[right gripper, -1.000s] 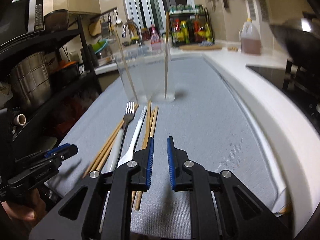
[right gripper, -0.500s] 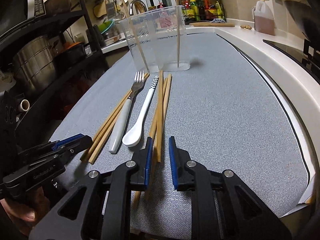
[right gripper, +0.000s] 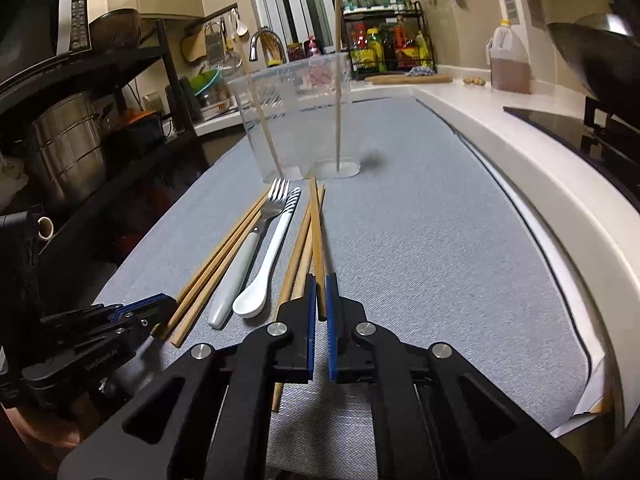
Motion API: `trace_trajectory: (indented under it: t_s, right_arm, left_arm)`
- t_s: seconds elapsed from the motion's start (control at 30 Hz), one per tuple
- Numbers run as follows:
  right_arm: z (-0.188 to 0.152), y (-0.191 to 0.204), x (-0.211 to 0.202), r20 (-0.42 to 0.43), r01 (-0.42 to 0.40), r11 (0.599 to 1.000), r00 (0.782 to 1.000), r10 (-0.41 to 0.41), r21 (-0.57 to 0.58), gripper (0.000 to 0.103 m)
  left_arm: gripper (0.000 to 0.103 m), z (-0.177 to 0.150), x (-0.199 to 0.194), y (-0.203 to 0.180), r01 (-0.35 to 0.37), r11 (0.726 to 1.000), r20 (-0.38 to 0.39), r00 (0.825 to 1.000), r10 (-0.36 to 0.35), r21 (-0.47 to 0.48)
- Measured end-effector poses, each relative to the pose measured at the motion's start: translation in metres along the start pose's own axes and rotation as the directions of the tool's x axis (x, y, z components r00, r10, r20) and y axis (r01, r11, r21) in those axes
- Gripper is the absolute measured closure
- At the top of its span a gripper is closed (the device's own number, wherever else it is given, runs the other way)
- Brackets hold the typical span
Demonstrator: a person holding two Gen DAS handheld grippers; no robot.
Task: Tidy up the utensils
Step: 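Return the left tool to grasp another chopstick while the right tool grasps one too, then lift the chopstick with the left tool while the right tool lifts its chopstick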
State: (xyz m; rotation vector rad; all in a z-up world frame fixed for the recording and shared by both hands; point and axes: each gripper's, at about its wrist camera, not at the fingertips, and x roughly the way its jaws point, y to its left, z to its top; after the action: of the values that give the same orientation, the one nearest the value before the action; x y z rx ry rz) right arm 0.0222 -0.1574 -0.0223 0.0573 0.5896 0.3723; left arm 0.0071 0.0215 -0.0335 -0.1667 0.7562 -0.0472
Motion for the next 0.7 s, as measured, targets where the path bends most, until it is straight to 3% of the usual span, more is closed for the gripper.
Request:
trace_trajectory:
  t_s: [0.27, 0.37, 0.7]
  right_arm:
    - [-0.011, -0.009, 0.006, -0.009, 0.069, 0.998, 0.998, -0.069, -0.014, 0.095]
    - [-0.015, -0.012, 0.016, -0.058, 0.058, 0.998, 0.997, -0.059, -0.011, 0.094]
    - [-0.015, -0.011, 0.018, -0.065, 0.046, 0.999, 0.997, -0.046, -0.008, 0.093]
  left_arm:
    - [0.098, 0.0, 0.0, 0.002, -0.011, 1.0, -0.001, 1.0, 0.011, 0.002]
    - [0.097, 0.0, 0.001, 0.002, -0.009, 1.0, -0.001, 1.0, 0.009, -0.001]
    - [0.097, -0.001, 0.001, -0.002, -0.027, 0.999, 0.017, 1.0, 0.026, 0.019]
